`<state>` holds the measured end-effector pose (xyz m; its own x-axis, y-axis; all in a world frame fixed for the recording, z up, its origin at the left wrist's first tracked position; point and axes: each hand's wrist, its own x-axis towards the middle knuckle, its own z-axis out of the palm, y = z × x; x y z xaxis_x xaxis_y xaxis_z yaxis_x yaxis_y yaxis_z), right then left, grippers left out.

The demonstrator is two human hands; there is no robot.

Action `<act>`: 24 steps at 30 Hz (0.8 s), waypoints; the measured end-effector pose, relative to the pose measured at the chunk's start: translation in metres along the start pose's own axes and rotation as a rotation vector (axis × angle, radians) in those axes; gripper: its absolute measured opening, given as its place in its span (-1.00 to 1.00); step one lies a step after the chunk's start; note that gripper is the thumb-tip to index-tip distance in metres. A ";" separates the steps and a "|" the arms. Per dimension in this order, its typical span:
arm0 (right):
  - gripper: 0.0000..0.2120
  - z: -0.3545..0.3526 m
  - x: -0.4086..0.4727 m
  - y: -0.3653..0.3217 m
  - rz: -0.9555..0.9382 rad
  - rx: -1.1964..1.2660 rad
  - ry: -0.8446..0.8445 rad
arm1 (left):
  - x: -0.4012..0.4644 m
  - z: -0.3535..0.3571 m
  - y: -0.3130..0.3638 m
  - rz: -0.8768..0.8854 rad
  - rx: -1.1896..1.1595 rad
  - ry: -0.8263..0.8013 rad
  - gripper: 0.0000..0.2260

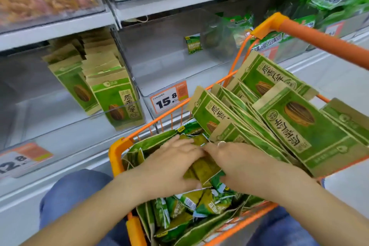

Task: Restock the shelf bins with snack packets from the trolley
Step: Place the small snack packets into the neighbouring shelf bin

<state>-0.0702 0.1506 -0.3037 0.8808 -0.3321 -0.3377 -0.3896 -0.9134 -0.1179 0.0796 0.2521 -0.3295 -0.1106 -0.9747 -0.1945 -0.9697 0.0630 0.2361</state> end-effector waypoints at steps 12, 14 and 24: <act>-0.69 -0.037 -0.003 0.023 0.080 0.872 0.416 | -0.003 -0.028 -0.010 -0.202 -1.031 0.260 -0.62; -0.77 -0.044 0.000 0.022 0.079 1.007 0.455 | -0.002 -0.034 -0.007 -0.219 -1.128 0.252 -0.72; -0.95 -0.087 0.027 0.037 0.057 1.150 0.633 | 0.025 -0.072 -0.014 -0.312 -1.295 0.553 -0.90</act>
<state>-0.0373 0.0876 -0.2364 0.7062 -0.7025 0.0881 -0.1584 -0.2780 -0.9474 0.1060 0.2112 -0.2689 0.4529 -0.8877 -0.0828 -0.0289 -0.1075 0.9938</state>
